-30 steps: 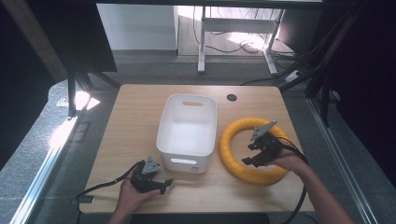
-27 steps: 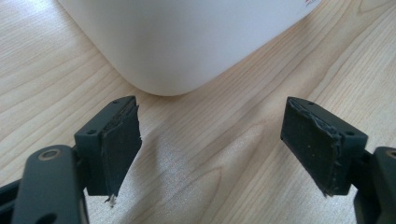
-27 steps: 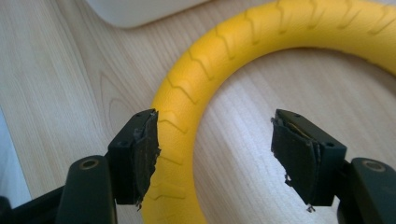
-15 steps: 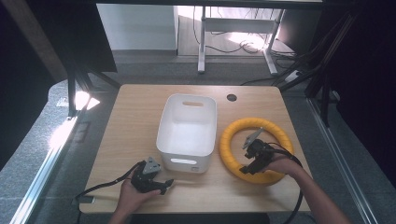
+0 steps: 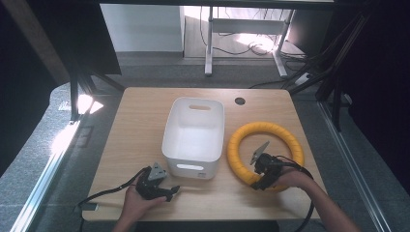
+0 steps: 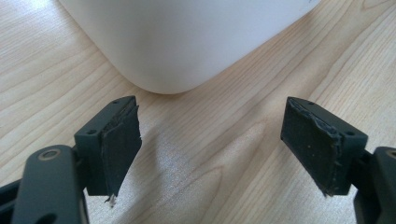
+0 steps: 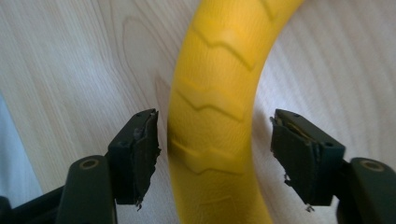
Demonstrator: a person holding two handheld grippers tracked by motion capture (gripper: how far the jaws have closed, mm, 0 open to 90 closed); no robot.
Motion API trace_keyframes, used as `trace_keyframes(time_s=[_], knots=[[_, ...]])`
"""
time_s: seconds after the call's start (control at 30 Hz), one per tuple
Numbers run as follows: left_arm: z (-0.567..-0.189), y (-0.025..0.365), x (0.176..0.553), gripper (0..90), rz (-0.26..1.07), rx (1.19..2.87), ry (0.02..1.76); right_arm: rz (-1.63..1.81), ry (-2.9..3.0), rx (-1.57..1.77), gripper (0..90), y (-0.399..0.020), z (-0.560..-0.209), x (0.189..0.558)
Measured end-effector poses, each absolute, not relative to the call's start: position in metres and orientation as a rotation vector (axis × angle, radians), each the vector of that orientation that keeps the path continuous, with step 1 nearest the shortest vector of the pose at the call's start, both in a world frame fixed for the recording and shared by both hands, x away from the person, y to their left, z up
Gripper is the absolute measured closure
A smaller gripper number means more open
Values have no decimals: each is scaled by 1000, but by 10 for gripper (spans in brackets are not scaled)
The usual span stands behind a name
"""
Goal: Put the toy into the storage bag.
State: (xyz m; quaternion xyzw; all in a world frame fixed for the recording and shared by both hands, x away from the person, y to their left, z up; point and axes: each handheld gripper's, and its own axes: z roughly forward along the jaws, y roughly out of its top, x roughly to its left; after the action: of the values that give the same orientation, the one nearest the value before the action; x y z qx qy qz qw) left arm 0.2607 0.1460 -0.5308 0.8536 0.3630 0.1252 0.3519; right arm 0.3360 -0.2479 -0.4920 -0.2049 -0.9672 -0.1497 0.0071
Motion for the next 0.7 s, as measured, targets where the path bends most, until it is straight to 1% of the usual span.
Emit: trace_keyframes(time_s=[0.13,0.27,0.47,0.6,0.7], knots=[[-531,146,261,200,323,2209,940,-417,-3019,-633,356,-247,-501,333],[-531,146,261,200,324,2210,941,-418,-3032,-620,384,-244,-502,333],[-531,146,261,200,324,2210,939,-381,-3068,-593,494,-240,-501,332],[-531,146,261,200,324,2210,938,-304,-3087,-591,503,-234,-500,332],[-530,146,261,200,326,2209,938,-311,-3070,-601,506,-234,-500,333]])
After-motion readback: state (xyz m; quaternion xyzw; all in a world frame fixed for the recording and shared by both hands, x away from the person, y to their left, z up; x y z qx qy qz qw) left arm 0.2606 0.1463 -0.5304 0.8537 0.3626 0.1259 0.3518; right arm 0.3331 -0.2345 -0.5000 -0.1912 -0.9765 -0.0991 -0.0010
